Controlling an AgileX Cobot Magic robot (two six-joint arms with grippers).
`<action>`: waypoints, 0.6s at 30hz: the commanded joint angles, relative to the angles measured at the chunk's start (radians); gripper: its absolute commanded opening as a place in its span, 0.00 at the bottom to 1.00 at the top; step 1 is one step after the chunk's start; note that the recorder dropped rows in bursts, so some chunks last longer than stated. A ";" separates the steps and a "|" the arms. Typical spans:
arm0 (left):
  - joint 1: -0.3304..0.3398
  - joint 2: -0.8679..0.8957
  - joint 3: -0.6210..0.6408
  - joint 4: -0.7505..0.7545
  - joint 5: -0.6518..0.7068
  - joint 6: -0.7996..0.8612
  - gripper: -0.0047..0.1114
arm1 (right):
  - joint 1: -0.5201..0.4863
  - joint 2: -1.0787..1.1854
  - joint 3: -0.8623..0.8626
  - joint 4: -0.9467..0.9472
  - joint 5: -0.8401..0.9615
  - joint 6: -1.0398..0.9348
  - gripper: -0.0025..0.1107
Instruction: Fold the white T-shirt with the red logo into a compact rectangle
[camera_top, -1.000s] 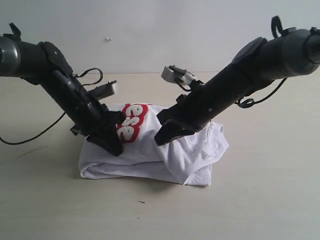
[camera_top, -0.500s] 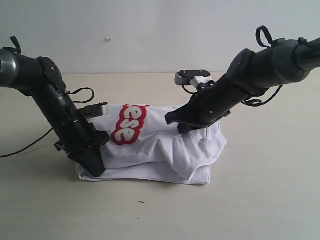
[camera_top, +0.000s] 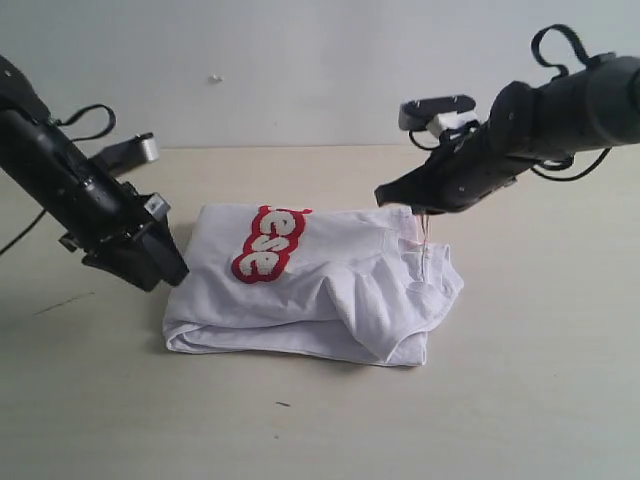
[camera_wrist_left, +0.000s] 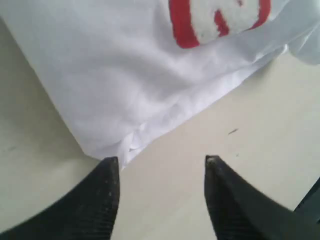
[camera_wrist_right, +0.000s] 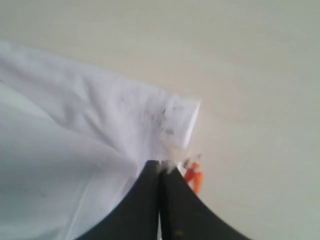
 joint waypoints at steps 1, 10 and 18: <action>0.041 -0.080 0.000 -0.019 0.000 -0.007 0.47 | 0.003 -0.101 -0.003 -0.008 0.014 0.007 0.02; 0.045 -0.235 0.010 0.014 0.000 -0.032 0.04 | 0.005 -0.262 0.006 -0.018 0.157 -0.068 0.02; 0.048 -0.504 0.165 0.164 -0.176 -0.144 0.04 | 0.005 -0.438 0.022 -0.052 0.178 -0.042 0.02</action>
